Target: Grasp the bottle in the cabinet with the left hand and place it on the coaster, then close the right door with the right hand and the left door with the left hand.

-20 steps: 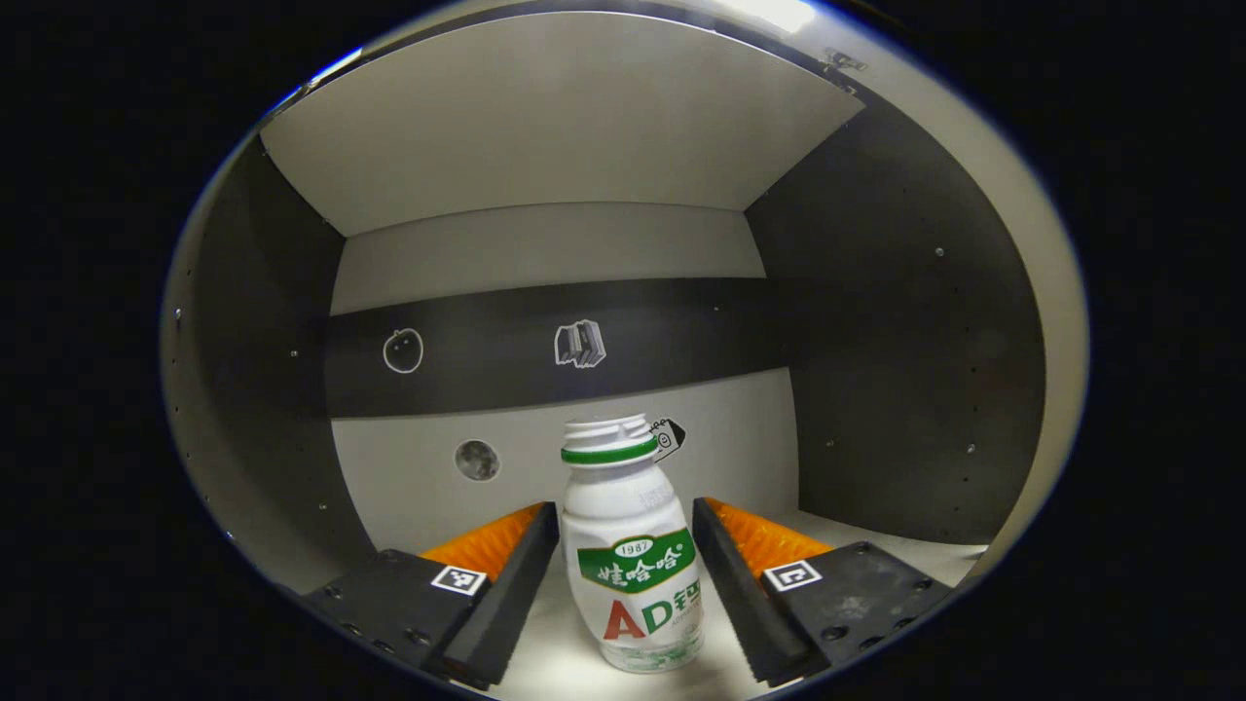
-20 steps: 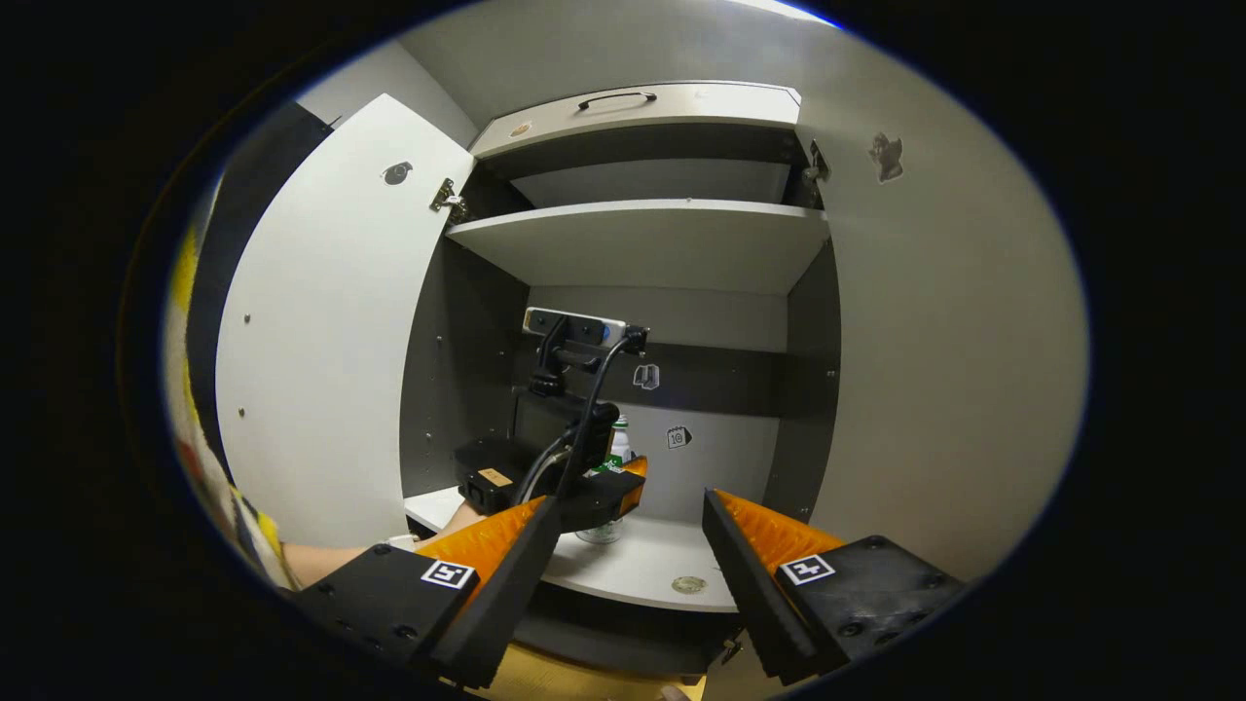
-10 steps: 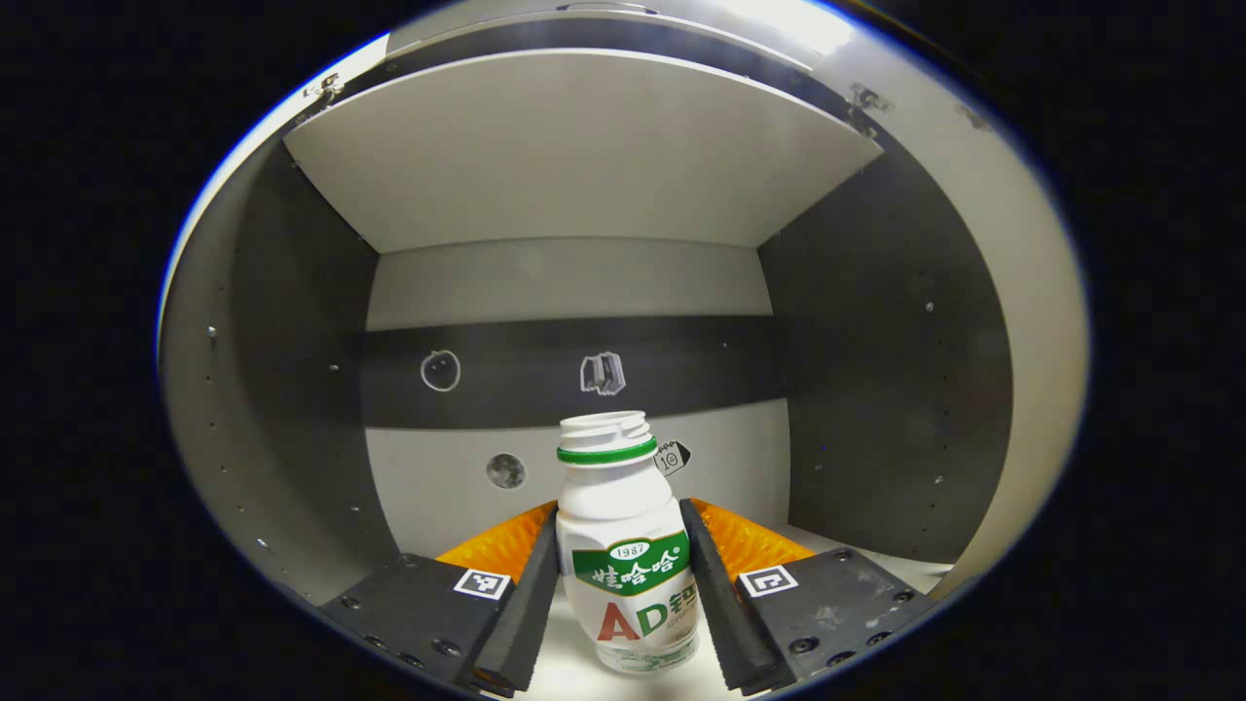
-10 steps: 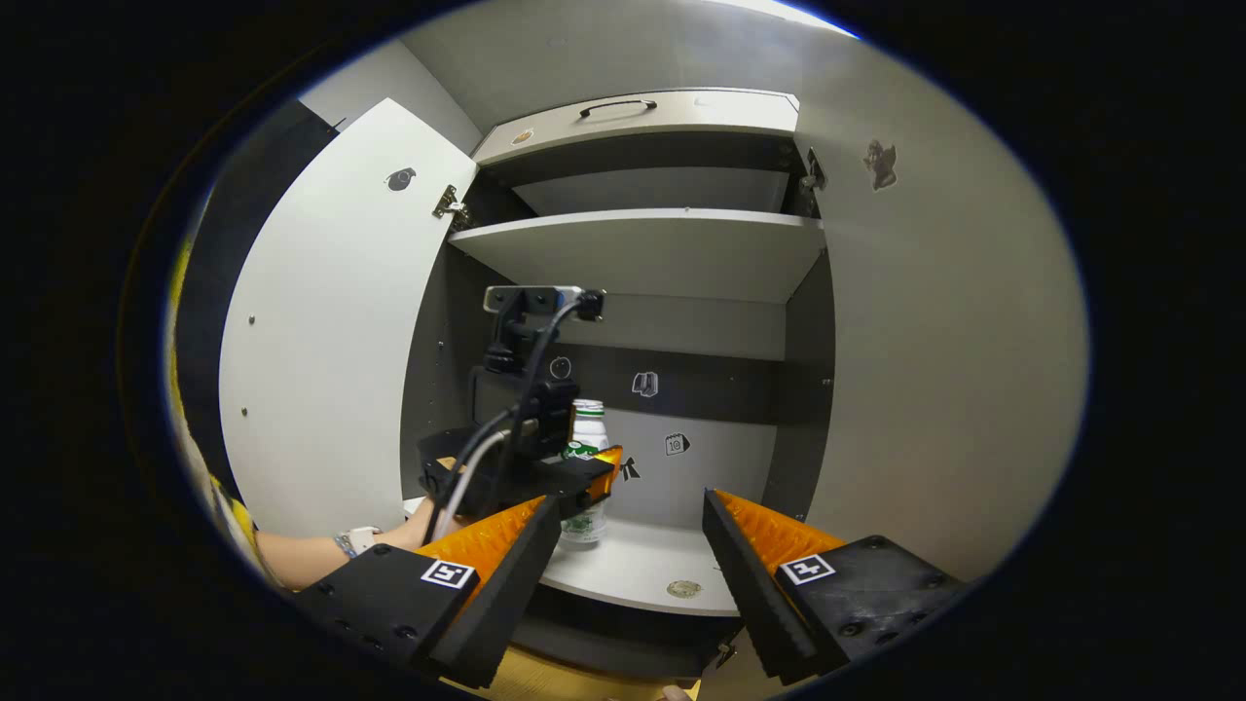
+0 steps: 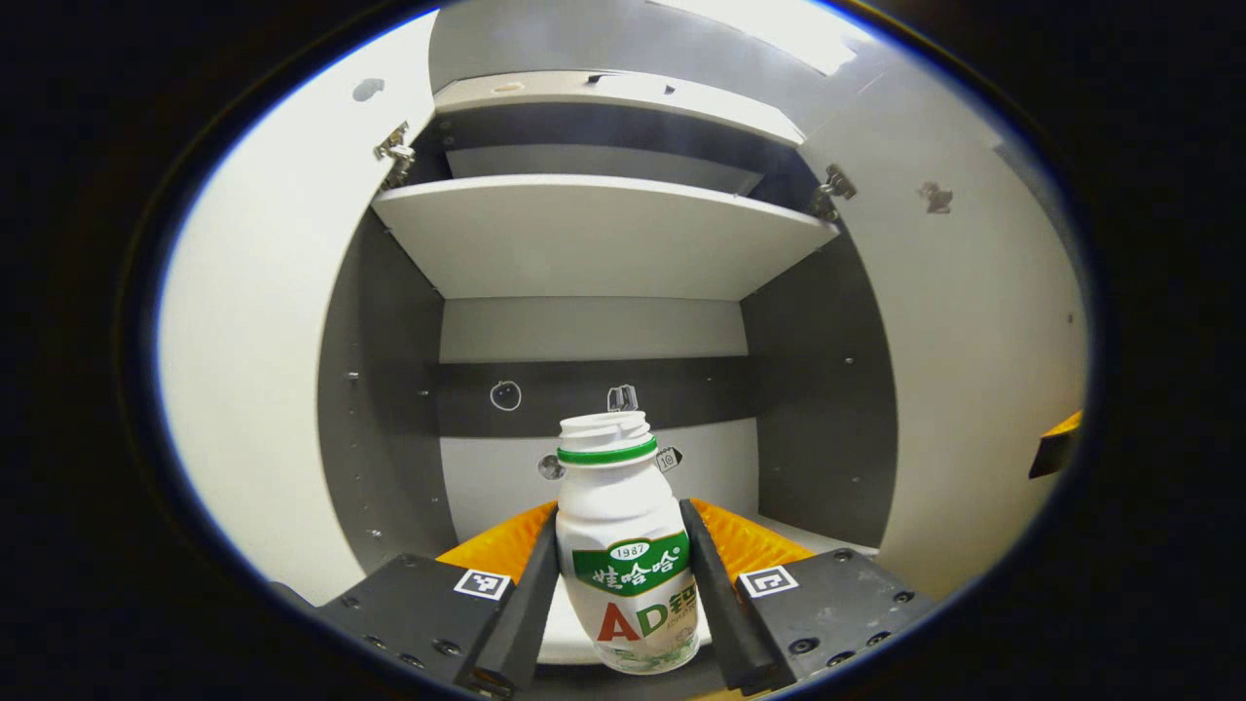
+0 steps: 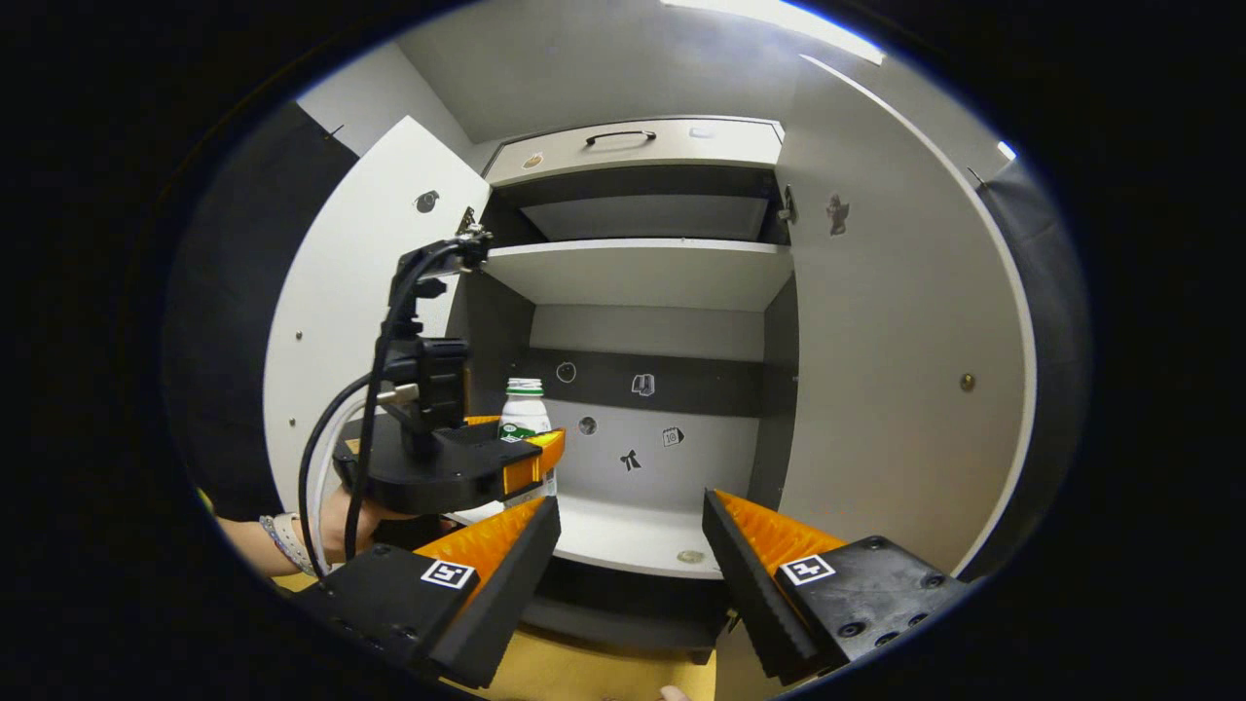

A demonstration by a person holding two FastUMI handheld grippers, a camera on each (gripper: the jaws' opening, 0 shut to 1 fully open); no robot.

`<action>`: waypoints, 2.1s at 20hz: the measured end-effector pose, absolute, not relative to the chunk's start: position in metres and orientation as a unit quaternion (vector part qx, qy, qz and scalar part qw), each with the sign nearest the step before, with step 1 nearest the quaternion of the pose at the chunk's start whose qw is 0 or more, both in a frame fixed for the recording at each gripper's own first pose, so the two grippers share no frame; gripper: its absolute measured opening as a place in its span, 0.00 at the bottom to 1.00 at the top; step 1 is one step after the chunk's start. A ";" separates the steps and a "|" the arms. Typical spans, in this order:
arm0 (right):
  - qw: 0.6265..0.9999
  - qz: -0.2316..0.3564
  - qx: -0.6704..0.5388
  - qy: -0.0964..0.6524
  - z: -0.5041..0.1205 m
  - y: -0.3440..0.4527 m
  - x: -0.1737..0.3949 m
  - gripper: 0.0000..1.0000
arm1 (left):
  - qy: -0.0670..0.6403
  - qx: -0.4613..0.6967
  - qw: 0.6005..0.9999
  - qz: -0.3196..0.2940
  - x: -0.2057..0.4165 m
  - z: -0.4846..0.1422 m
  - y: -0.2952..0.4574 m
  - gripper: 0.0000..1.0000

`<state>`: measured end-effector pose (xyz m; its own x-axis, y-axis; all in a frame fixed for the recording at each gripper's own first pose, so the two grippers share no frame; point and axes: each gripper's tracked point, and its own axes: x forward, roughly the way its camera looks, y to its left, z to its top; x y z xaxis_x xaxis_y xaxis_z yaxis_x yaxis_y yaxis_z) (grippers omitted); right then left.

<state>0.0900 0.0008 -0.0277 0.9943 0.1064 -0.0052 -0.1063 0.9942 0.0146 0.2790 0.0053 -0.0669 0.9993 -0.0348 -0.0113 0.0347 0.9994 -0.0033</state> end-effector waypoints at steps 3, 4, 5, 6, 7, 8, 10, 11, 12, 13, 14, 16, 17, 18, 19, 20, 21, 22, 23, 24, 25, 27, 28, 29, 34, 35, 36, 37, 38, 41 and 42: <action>0.999 0.035 0.012 0.014 -0.028 0.000 0.062 0.98 | 0.014 -0.001 1.000 -0.027 0.231 -0.069 0.006 0.72; 0.999 0.027 0.011 0.013 -0.027 -0.002 0.053 0.98 | 0.015 -0.004 0.999 -0.033 0.216 -0.071 0.003 0.71; 1.000 0.019 0.010 0.011 -0.026 -0.005 0.044 0.98 | 0.017 -0.008 0.999 -0.042 0.201 -0.073 -0.001 0.72; 1.000 0.012 0.011 0.009 -0.024 -0.007 0.037 0.98 | 0.019 -0.012 0.998 -0.053 0.189 -0.078 -0.006 0.71; 1.000 0.007 0.010 0.012 -0.026 -0.008 0.031 0.98 | 0.021 -0.017 0.998 -0.063 0.177 -0.082 -0.012 0.70; 1.000 0.005 0.007 0.016 -0.029 -0.008 0.026 0.98 | 0.024 -0.020 0.997 -0.071 0.169 -0.090 -0.017 0.71; 1.000 -0.007 -0.009 0.021 -0.035 -0.016 0.017 0.98 | 0.032 -0.028 0.995 -0.086 0.148 -0.108 -0.030 0.71; 1.000 -0.014 -0.016 0.018 -0.037 -0.019 0.013 0.98 | 0.034 -0.032 0.994 -0.094 0.137 -0.118 -0.039 0.71; 0.999 -0.022 -0.021 0.015 -0.039 -0.024 0.011 0.98 | 0.035 -0.034 0.994 -0.102 0.128 -0.129 -0.047 0.71; 0.999 -0.027 -0.027 0.016 -0.044 -0.027 0.010 0.98 | 0.041 -0.034 0.992 -0.111 0.120 -0.141 -0.055 0.71; 0.999 -0.028 -0.031 0.021 -0.051 -0.028 0.009 0.98 | 0.049 -0.035 0.991 -0.117 0.112 -0.156 -0.064 0.71; 0.998 -0.021 -0.042 0.037 -0.068 -0.028 0.011 0.98 | 0.064 -0.039 0.989 -0.128 0.097 -0.184 -0.081 0.71; 0.998 -0.016 -0.046 0.041 -0.076 -0.028 0.013 0.98 | 0.068 -0.039 0.988 -0.132 0.091 -0.195 -0.089 0.71; 0.998 -0.012 -0.047 0.039 -0.081 -0.027 0.015 0.98 | 0.070 -0.038 0.988 -0.135 0.086 -0.208 -0.097 0.71; 0.998 -0.006 -0.047 0.039 -0.087 -0.027 0.018 0.98 | 0.072 -0.034 0.987 -0.136 0.081 -0.221 -0.104 0.71; 0.998 0.000 -0.046 0.039 -0.094 -0.027 0.020 0.98 | 0.074 -0.032 0.987 -0.137 0.077 -0.234 -0.110 0.71; 0.998 0.007 -0.044 0.041 -0.101 -0.026 0.022 0.98 | 0.074 -0.033 0.988 -0.134 0.073 -0.245 -0.115 0.71; 0.998 0.015 -0.043 0.038 -0.106 -0.025 0.023 0.98 | 0.073 -0.033 0.988 -0.131 0.071 -0.256 -0.120 0.71; 0.998 0.019 -0.043 0.034 -0.110 -0.027 0.024 0.98 | 0.079 -0.031 0.988 -0.126 0.066 -0.268 -0.125 0.71; 0.998 0.023 -0.044 0.031 -0.115 -0.029 0.025 0.98 | 0.084 -0.028 0.989 -0.117 0.062 -0.283 -0.128 0.71; 0.998 0.025 -0.044 0.029 -0.120 -0.031 0.025 0.98 | 0.087 -0.028 0.989 -0.112 0.058 -0.294 -0.132 0.71; 0.998 0.022 -0.045 0.026 -0.129 -0.039 0.025 0.98 | 0.090 -0.030 0.990 -0.105 0.051 -0.313 -0.140 0.71; 0.998 0.020 -0.046 0.027 -0.135 -0.043 0.025 0.98 | 0.090 -0.032 0.990 -0.103 0.049 -0.321 -0.142 0.71; 0.998 0.018 -0.047 0.030 -0.141 -0.046 0.024 0.98 | 0.091 -0.032 0.990 -0.102 0.049 -0.326 -0.145 0.71; 0.997 0.025 -0.048 0.051 -0.163 -0.050 0.018 0.98 | 0.089 -0.021 0.992 -0.089 0.053 -0.344 -0.144 0.72; 0.997 0.027 -0.050 0.052 -0.166 -0.050 0.017 0.98 | 0.088 -0.019 0.992 -0.088 0.054 -0.347 -0.144 0.71; 0.997 0.029 -0.052 0.055 -0.169 -0.049 0.017 0.98 | 0.088 -0.016 0.992 -0.088 0.053 -0.352 -0.144 0.71; 0.996 0.031 -0.053 0.058 -0.172 -0.049 0.016 0.98 | 0.087 -0.013 0.992 -0.090 0.055 -0.355 -0.145 0.71; 0.996 0.034 -0.052 0.060 -0.176 -0.047 0.016 0.98 | 0.089 -0.010 0.992 -0.089 0.056 -0.361 -0.145 0.71; 0.995 0.041 -0.052 0.071 -0.188 -0.042 0.017 0.98 | 0.099 -0.031 0.991 -0.083 0.050 -0.373 -0.145 0.71; 0.994 0.046 -0.055 0.077 -0.193 -0.041 0.017 0.98 | 0.091 -0.034 0.992 -0.079 0.049 -0.373 -0.144 0.72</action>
<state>0.0170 -0.0411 -0.1931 0.9840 0.0822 -0.1578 -0.0991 0.9898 -0.1024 0.0489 -0.1444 -0.3731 0.9708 -0.1629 -0.1762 0.1505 0.9852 -0.0815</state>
